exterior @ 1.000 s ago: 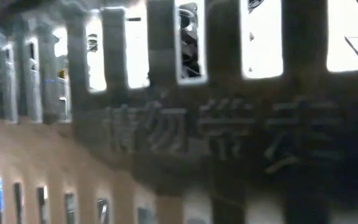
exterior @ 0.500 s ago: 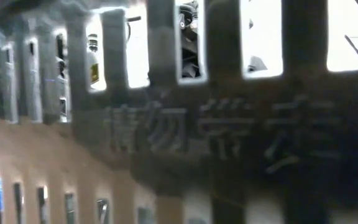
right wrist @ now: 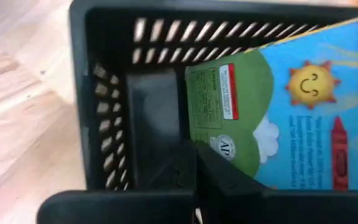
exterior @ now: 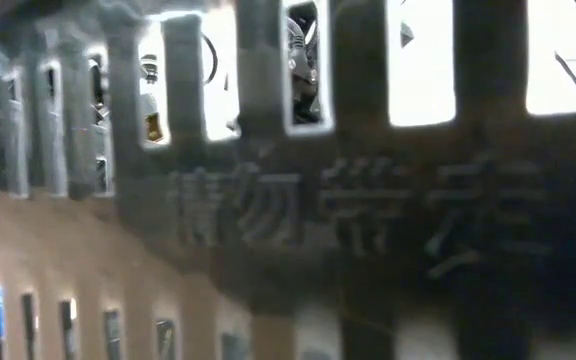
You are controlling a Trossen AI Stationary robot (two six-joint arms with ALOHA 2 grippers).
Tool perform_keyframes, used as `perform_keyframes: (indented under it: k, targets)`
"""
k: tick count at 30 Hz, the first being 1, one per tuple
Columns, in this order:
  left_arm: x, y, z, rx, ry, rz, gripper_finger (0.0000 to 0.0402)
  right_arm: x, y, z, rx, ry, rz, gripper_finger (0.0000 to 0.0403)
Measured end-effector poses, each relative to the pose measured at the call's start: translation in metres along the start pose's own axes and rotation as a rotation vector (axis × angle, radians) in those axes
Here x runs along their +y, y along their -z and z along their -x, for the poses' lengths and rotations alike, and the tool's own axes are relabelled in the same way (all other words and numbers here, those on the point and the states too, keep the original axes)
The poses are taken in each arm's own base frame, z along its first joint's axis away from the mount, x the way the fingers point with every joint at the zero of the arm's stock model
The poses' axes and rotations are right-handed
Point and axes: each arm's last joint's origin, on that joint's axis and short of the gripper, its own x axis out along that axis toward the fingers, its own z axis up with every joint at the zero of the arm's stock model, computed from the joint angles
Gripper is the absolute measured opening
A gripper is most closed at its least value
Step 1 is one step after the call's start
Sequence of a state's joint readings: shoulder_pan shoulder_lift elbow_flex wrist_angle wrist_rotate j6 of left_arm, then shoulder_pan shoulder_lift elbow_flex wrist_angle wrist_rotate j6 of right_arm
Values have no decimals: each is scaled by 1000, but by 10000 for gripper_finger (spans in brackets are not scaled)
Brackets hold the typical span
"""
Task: Pick & Place Office Desk Supplies
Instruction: Put the large blue crayon box into the top black bin
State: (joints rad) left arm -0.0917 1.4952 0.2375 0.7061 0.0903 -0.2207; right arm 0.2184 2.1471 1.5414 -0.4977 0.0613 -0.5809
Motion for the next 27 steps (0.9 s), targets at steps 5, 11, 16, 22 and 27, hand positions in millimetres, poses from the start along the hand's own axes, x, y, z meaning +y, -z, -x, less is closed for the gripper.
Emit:
perform_keyframes:
  k: [5, 11, 16, 22, 27]
  targets:
    - [-1, 0, 0, 0, 19, -1, 7, -3, -3, 0, -17, 44, -3, 0]
    - [-1, 0, 0, -1, 21, -1, 7, -4, -5, 0, -27, 79, -14, 0]
    - [0, 0, 0, -4, 17, -1, 6, -6, -7, 1, -35, 120, -34, 0]
    - [0, 0, 0, -3, 8, -1, 6, -4, -5, 2, 0, 118, -30, 0]
    - [0, -1, 0, -6, -1, -26, 7, 2, -3, 3, 68, 117, -34, 0]
